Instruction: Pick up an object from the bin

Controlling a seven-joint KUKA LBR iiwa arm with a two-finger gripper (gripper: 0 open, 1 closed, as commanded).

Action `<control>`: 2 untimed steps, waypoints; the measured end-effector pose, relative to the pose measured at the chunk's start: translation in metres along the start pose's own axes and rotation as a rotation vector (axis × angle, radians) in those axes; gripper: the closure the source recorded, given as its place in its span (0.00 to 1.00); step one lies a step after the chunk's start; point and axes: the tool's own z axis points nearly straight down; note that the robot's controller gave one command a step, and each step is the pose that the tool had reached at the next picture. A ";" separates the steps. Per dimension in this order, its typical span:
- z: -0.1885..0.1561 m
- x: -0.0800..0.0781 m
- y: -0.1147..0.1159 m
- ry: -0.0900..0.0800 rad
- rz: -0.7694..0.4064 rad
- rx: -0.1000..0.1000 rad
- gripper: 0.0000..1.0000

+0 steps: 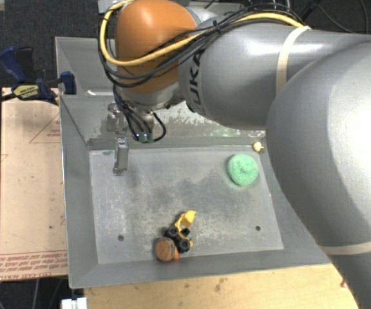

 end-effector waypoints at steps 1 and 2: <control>-0.006 -0.002 -0.001 -0.008 0.003 -0.002 0.00; 0.046 -0.006 -0.023 -0.014 -0.019 -0.003 0.00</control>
Offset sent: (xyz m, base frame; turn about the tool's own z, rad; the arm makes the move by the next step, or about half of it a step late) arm 0.0095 -0.0571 -0.1275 -0.0502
